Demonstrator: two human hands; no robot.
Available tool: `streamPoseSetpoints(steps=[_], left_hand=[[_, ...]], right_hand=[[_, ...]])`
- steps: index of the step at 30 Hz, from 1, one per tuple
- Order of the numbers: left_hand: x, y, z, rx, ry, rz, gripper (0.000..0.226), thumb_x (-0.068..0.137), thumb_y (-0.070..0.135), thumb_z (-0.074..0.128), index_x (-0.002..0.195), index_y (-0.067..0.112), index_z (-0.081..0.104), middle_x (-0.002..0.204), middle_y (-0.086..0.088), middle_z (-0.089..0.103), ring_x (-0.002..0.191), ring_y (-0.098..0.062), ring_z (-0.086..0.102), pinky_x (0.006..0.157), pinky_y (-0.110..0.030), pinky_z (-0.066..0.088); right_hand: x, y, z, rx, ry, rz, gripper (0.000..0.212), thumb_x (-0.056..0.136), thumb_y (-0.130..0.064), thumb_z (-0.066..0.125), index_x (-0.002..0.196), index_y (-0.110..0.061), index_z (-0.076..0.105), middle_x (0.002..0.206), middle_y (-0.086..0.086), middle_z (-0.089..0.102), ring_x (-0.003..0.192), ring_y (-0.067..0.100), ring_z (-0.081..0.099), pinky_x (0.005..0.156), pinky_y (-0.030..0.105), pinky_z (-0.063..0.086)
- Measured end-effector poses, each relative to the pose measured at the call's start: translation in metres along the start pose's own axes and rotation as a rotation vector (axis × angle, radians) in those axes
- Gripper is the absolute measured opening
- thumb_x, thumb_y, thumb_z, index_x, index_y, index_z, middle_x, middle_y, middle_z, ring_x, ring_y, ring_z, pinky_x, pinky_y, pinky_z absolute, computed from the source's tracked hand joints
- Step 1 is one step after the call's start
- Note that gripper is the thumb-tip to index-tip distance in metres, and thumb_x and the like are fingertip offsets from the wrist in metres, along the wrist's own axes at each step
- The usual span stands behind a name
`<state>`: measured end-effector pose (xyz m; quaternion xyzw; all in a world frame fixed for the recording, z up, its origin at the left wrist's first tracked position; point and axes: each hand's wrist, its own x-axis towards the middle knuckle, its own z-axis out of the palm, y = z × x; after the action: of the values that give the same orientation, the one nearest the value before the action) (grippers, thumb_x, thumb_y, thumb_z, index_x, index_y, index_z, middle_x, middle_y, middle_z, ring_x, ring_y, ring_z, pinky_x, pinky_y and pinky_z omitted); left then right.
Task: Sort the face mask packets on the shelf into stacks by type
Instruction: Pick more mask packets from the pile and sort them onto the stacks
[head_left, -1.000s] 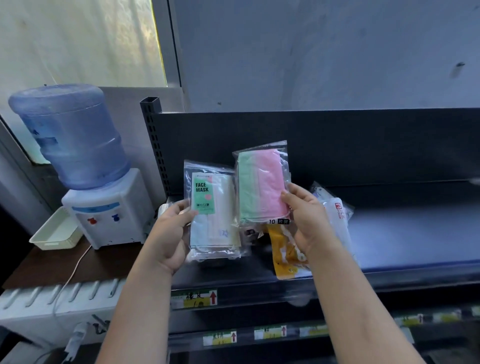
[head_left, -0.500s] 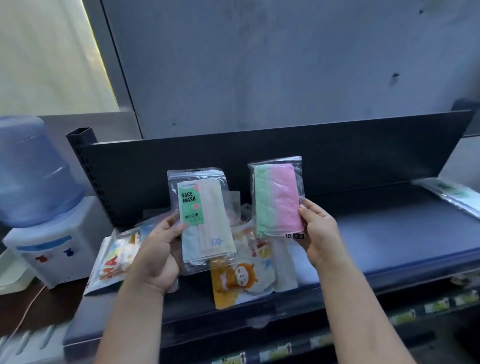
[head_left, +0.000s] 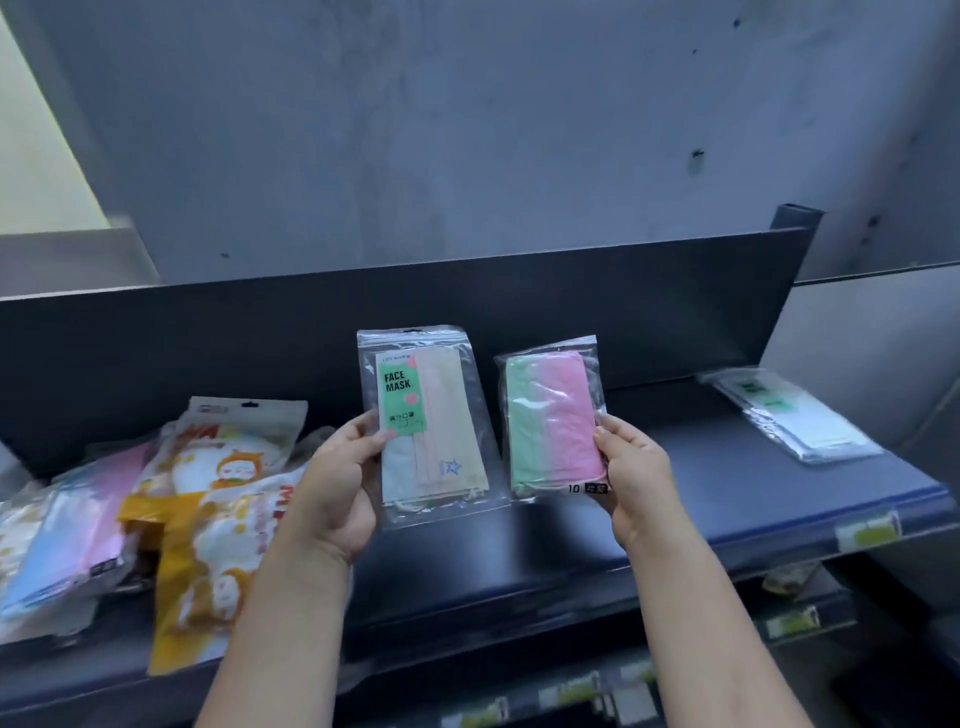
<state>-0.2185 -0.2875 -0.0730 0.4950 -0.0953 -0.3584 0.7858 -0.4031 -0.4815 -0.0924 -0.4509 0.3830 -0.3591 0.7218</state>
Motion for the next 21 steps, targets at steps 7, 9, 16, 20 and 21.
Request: streamPoseSetpoints(steps=[7, 9, 16, 20, 21], left_hand=[[0.002, -0.062, 0.049, -0.004, 0.073, -0.062, 0.034, 0.104, 0.0, 0.044, 0.134, 0.004, 0.06, 0.122, -0.022, 0.073, 0.108, -0.037, 0.073, 0.074, -0.051, 0.064], [0.003, -0.068, 0.059, -0.001, 0.079, -0.074, 0.033, 0.104, 0.0, 0.044, 0.133, 0.003, 0.06, 0.122, -0.022, 0.073, 0.107, -0.036, 0.074, 0.071, -0.049, 0.064], [0.022, -0.078, 0.095, 0.028, 0.062, -0.103, 0.031, 0.105, 0.001, 0.043, 0.129, 0.005, 0.063, 0.119, -0.02, 0.075, 0.104, -0.035, 0.075, 0.071, -0.05, 0.065], [0.033, -0.086, 0.117, 0.043, 0.048, -0.135, 0.029, 0.105, 0.001, 0.044, 0.125, 0.005, 0.065, 0.117, -0.02, 0.076, 0.101, -0.034, 0.076, 0.068, -0.048, 0.065], [0.037, -0.09, 0.124, 0.044, 0.047, -0.14, 0.029, 0.105, 0.001, 0.044, 0.125, 0.005, 0.065, 0.116, -0.02, 0.076, 0.099, -0.033, 0.077, 0.066, -0.047, 0.065]], right_hand=[[0.021, -0.017, -0.059, -0.078, -0.048, 0.037, 0.029, 0.104, -0.005, 0.054, 0.097, -0.02, 0.078, 0.081, 0.003, 0.075, 0.064, 0.016, 0.064, 0.054, 0.027, 0.056], [0.029, -0.022, -0.067, -0.084, -0.046, 0.046, 0.028, 0.104, -0.005, 0.054, 0.1, -0.018, 0.078, 0.079, 0.002, 0.076, 0.061, 0.015, 0.065, 0.053, 0.026, 0.056], [0.057, -0.032, -0.083, -0.092, -0.045, 0.048, 0.029, 0.104, -0.007, 0.055, 0.101, -0.019, 0.081, 0.083, 0.004, 0.076, 0.073, 0.022, 0.063, 0.066, 0.034, 0.052], [0.072, -0.043, -0.099, -0.064, -0.036, 0.024, 0.033, 0.103, -0.006, 0.056, 0.091, -0.021, 0.082, 0.084, 0.006, 0.075, 0.078, 0.023, 0.061, 0.065, 0.032, 0.049], [0.077, -0.047, -0.105, -0.049, -0.018, 0.015, 0.037, 0.103, -0.006, 0.056, 0.085, -0.023, 0.084, 0.083, 0.005, 0.074, 0.076, 0.023, 0.06, 0.066, 0.032, 0.049]])
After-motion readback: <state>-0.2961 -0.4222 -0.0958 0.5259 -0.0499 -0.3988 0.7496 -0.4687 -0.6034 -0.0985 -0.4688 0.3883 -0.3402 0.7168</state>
